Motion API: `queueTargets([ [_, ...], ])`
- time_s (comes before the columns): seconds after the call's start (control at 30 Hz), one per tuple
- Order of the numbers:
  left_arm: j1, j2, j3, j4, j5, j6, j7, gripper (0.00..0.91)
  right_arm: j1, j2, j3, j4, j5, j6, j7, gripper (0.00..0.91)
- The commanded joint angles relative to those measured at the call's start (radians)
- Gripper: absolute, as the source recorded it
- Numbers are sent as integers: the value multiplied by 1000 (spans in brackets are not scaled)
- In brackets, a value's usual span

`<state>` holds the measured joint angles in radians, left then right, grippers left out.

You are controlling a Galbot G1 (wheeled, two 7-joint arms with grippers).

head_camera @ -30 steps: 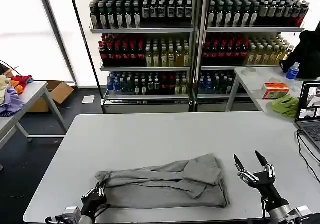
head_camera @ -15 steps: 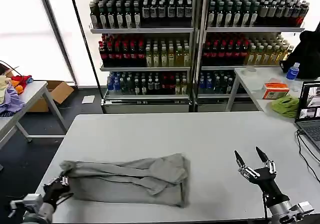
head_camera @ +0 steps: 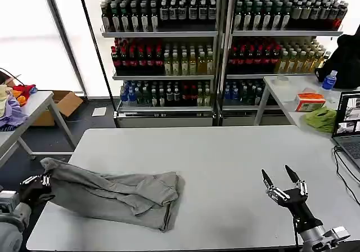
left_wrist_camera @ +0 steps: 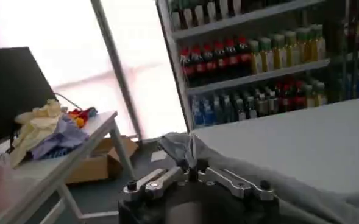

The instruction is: Fold and organize the clothes.

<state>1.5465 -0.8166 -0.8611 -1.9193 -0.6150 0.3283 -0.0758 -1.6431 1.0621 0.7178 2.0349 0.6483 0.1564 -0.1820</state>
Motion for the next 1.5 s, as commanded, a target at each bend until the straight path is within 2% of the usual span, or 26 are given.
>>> queueTargets([
  [0.03,-64,46,164,-246,-188,105,-73,30,9,6,-31,1,-7,-4,0,907],
  [0.2,-200,32,342,-233,-192,133,-109,30,16,10,-45,-10,-21,-7,2,907],
  [0.33,-236,14,460,-244,-222,163,-155,30,13,12,-43,-5,-26,-11,4,907],
  [0.67,-278,-60,606,-238,-309,201,-303,30,11,31,-61,-5,-44,-22,8,907],
  [1.13,-289,-180,703,-215,-296,220,-346,20,-21,67,-76,16,-77,-24,7,907],
  [1.5,-403,-216,724,-116,-296,212,-374,20,-40,86,-88,28,-103,-22,4,907],
])
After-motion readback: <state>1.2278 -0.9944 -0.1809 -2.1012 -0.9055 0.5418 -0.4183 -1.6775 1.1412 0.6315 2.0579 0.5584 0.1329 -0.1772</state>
